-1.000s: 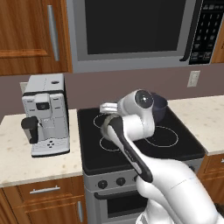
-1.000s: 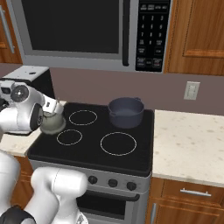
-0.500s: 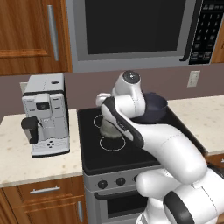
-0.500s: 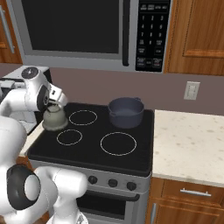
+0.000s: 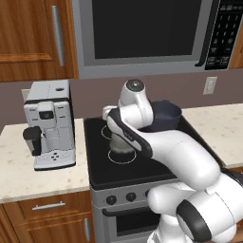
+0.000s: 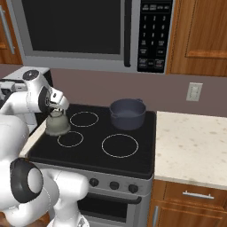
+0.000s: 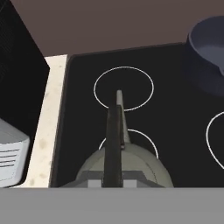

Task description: Pick the kettle from the counter and place it on a stove burner. Then turn the burner on.

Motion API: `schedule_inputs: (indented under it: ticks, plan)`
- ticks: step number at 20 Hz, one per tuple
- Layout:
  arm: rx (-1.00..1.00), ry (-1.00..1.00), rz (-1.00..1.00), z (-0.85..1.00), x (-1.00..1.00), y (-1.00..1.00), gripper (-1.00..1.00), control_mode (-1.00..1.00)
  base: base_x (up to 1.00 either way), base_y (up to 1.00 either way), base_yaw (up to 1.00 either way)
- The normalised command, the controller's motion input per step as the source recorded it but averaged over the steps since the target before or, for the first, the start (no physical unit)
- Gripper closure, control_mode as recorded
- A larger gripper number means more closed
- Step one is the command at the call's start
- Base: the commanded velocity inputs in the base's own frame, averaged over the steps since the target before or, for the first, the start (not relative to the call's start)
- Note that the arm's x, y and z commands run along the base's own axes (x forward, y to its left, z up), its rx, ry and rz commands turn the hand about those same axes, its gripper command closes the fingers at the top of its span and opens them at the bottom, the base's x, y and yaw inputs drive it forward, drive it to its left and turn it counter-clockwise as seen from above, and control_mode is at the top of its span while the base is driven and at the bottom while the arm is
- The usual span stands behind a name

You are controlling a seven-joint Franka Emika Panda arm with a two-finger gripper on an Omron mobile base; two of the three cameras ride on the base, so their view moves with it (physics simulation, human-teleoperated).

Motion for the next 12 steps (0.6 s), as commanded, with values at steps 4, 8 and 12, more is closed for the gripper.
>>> schedule_inputs:
  ticks: [4, 8, 12]
  plan:
    - [-0.01, 0.00, 0.02, -0.37, 0.00, 0.00, 1.00, -1.00, 0.00, 0.00, 0.00]
    - [0.00, 0.00, 0.02, -0.24, 0.00, 0.00, 1.00, -1.00, 0.00, 0.00, 0.00]
    - [0.00, 0.00, 0.02, -0.27, 0.01, 0.00, 1.00, -1.00, 0.00, 0.00, 0.00]
